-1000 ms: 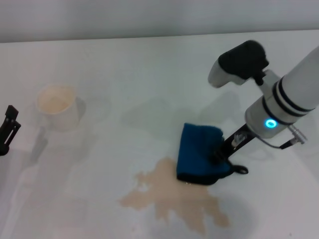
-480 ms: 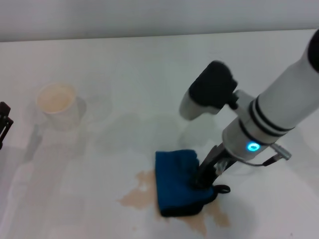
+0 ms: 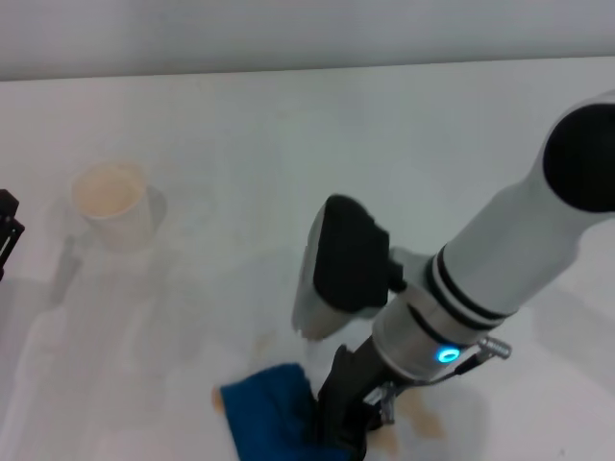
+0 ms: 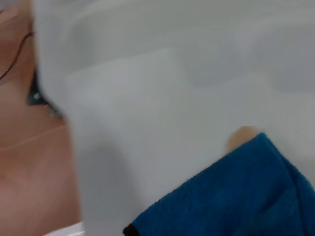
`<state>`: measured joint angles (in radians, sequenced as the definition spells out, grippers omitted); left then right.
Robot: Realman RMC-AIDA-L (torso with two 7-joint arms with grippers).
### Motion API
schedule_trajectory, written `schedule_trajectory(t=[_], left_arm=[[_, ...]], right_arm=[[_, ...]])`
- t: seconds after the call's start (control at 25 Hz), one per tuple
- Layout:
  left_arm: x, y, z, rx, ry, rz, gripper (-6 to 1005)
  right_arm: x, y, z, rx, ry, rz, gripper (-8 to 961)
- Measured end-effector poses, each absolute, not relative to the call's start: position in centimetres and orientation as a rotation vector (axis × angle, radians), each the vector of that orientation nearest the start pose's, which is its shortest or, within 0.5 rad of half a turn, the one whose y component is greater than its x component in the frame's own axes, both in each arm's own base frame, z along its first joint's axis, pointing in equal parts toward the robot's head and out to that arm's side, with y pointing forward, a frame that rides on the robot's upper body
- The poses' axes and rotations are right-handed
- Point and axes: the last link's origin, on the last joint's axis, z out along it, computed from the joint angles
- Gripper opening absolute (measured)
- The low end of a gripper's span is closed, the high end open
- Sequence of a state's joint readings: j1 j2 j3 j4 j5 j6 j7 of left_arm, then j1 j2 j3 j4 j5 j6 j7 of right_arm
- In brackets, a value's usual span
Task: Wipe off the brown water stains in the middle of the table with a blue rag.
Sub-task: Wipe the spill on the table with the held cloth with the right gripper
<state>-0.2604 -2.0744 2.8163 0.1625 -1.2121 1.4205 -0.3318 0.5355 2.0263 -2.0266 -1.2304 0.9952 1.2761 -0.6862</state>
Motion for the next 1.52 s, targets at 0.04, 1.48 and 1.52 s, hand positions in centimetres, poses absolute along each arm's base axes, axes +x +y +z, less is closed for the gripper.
schedule_trajectory(t=[0.04, 1.48, 1.52], left_arm=[[-34.5, 25.2, -2.4, -1.611, -0.66, -0.891, 894], [-35.2, 24.3, -2.2, -1.599, -0.671, -0.87, 895], [-35.2, 24.3, -2.2, -1.599, -0.671, -0.87, 895]], right_arm=[[17.0, 26.2, -12.0, -3.122, 0.587, -0.511, 42], [20.0, 33.2, -9.8, -2.784, 0.55, -0.266, 41], [20.0, 32.8, -9.9, -2.814, 0.54, -0.283, 41]])
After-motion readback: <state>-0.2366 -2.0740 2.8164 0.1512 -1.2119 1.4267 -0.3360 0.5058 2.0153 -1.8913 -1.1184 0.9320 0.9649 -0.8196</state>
